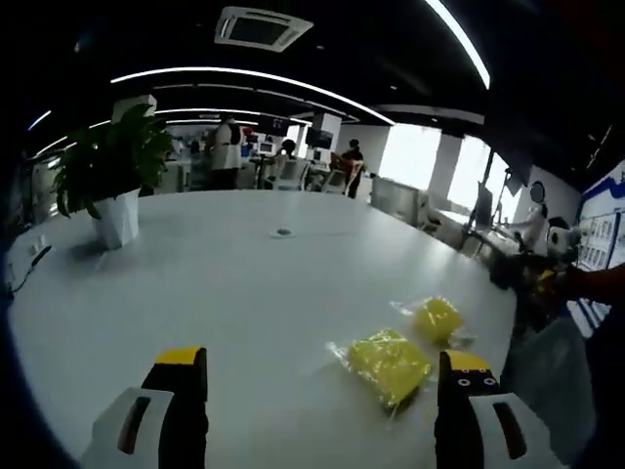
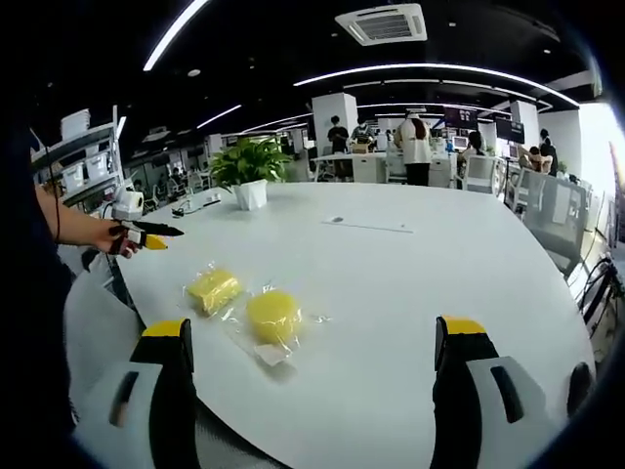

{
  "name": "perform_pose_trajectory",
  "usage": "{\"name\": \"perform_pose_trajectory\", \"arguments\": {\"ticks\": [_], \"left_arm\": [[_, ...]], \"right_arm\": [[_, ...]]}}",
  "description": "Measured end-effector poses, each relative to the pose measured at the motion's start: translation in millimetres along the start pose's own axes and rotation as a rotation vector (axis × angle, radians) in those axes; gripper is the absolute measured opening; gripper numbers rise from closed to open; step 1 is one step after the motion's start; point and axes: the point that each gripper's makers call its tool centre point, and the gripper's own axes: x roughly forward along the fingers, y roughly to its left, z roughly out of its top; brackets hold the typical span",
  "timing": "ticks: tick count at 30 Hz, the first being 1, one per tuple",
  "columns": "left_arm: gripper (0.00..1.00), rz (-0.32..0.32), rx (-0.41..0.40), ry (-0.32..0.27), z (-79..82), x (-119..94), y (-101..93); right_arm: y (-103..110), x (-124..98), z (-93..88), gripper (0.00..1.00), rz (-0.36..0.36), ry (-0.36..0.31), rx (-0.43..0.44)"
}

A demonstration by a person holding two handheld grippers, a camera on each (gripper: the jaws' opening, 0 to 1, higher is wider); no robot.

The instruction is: Compare the silicone blocks by pressing each to a similar depth, holding the contact briefly, and releasing to observe deformation and rebound differences across the visible hardness samples.

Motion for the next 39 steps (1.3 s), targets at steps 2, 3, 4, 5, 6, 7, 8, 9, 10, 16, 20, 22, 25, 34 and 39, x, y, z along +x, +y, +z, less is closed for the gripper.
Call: {"name": "perform_pose_trajectory", "arguments": {"ticks": [2,3,4,5,6,7,8,9,10,16,20,22,25,34,39], "left_arm": [[1.0,-0.012,0.022,-0.004,-1.2,-7.6,-4.5],[1.0,-0.021,0.044,-0.005,-1.3,-11.0,-7.9],[1.0,-0.03,0.058,-0.012,-0.6,-14.0,-11.3],[1.0,-0.043,0.073,-0.03,2.1,-18.6,-16.2],[1.0,-0.05,0.077,-0.041,3.9,-21.9,-19.3],[1.0,-0.055,0.073,-0.043,4.4,-25.3,-22.2],[1.0,-0.058,0.074,-0.046,4.9,-29.6,-24.5],[1.0,-0.058,0.077,-0.049,5.7,-33.4,-26.7],[1.0,-0.054,0.085,-0.053,5.9,-35.9,-26.5],[1.0,-0.044,0.094,-0.086,10.1,-49.0,-22.8],[1.0,-0.032,0.07,-0.092,8.3,-50.5,-22.1],[1.0,-0.031,0.069,-0.096,9.5,-50.5,-25.1],[1.0,-0.028,0.075,-0.096,12.4,-50.2,-26.4],[1.0,-0.025,0.038,-0.101,27.2,-52.5,-30.1],[1.0,-0.065,0.025,-0.109,30.6,-37.9,-35.0]], "right_arm": [[0.5,1.6,-0.6,0.97,0.005,0.004,-0.003],[0.7,2.4,-1.0,0.97,0.006,0.007,-0.003],[1.8,3.3,-0.3,0.97,0.007,0.011,-0.003],[2.1,3.7,0.5,0.97,0.008,0.01,-0.002],[2.5,4.4,2.3,0.97,0.009,0.005,-0.006],[2.7,4.8,3.3,0.97,0.01,0.003,-0.008],[2.7,5.1,4.3,0.97,0.01,0.001,-0.009],[2.4,5.7,5.0,0.97,0.01,0.001,-0.009],[2.3,6.1,5.4,0.97,0.011,0.0,-0.01],[6.9,9.1,-2.0,0.97,0.042,0.029,-0.023],[10.1,9.9,-8.7,0.97,0.058,0.04,-0.044],[11.6,10.1,-13.0,0.97,0.065,0.05,-0.047],[13.3,9.1,-14.6,0.97,0.071,0.054,-0.048],[14.5,3.2,-16.6,0.97,0.078,0.072,-0.031],[3.4,5.4,-14.2,0.97,0.059,0.055,-0.042]]}}
